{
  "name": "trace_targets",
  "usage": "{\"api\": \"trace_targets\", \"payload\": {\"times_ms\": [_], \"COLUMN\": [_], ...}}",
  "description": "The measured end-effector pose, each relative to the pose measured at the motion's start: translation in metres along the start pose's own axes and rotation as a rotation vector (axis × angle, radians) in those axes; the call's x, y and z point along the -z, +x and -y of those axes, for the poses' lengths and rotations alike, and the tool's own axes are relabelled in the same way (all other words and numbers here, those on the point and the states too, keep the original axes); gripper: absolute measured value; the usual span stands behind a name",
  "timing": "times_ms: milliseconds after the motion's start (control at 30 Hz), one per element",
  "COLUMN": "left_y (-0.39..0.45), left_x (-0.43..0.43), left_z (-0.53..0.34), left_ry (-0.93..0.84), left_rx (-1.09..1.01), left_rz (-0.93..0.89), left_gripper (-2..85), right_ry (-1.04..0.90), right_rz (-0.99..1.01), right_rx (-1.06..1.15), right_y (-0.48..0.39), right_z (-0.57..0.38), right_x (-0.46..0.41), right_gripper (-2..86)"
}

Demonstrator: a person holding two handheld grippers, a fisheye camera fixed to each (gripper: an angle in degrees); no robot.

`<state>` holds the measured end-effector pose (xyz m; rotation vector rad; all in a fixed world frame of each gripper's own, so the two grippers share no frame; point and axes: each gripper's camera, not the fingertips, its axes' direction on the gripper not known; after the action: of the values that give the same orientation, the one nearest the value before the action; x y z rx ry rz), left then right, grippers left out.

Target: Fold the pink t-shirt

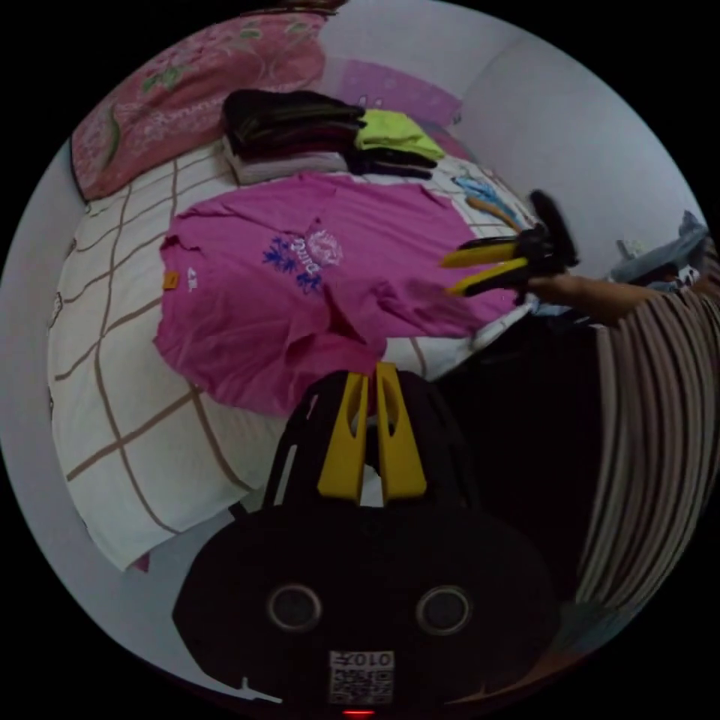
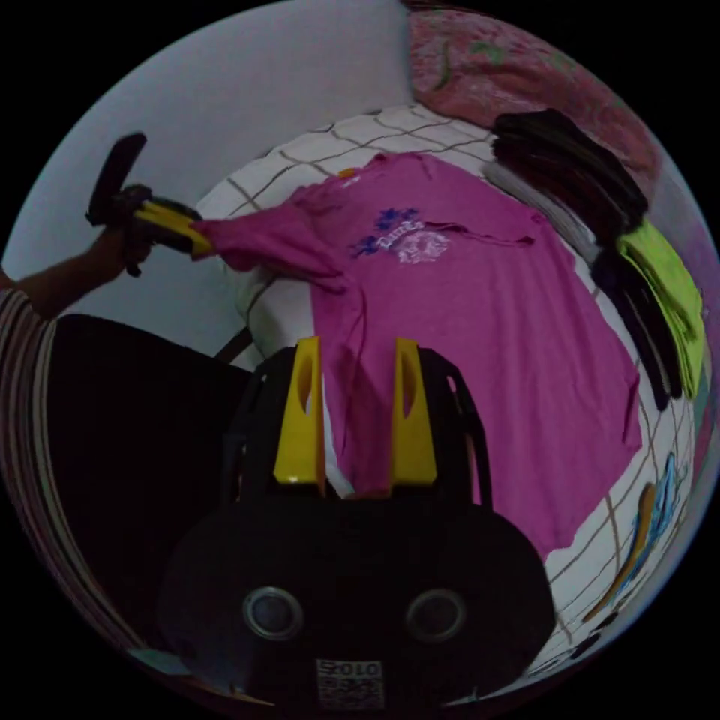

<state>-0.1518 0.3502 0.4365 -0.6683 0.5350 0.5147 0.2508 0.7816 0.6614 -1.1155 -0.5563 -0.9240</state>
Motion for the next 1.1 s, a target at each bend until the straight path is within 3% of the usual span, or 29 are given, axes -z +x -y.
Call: {"api": "trace_targets", "payload": {"times_ms": [300, 533, 800, 933, 1100], "left_y": [0.029, 0.013, -0.002, -0.016, -0.032], "left_x": [0.057, 0.023, -0.004, -0.005, 0.018], "left_z": [-0.039, -0.064, -0.043, -0.006, 0.062], "left_ry": [-0.038, -0.253, -0.307, -0.38, -0.343], "left_rx": [-0.084, -0.086, -0.165, -0.339, -0.583], "left_rz": [0.027, 0.148, 0.043, 0.018, 0.074], "left_gripper": [0.1, 0.1, 0.2, 0.3, 0.6], "right_ry": [-0.038, -0.179, -0.201, -0.094, -0.032], "right_rz": [0.039, 0.168, 0.215, 0.192, 0.118], "right_rx": [0.375, 0.473, 0.344, 0.189, 0.03], "right_y": [-0.054, -0.068, -0.028, 0.008, 0.049], "right_z": [0.016, 0.0, -0.039, -0.075, -0.127], "right_x": [-0.047, -0.097, -0.106, -0.082, -0.061], "right_gripper": [12.0, 10.2, 10.1, 9.8, 9.6]}}
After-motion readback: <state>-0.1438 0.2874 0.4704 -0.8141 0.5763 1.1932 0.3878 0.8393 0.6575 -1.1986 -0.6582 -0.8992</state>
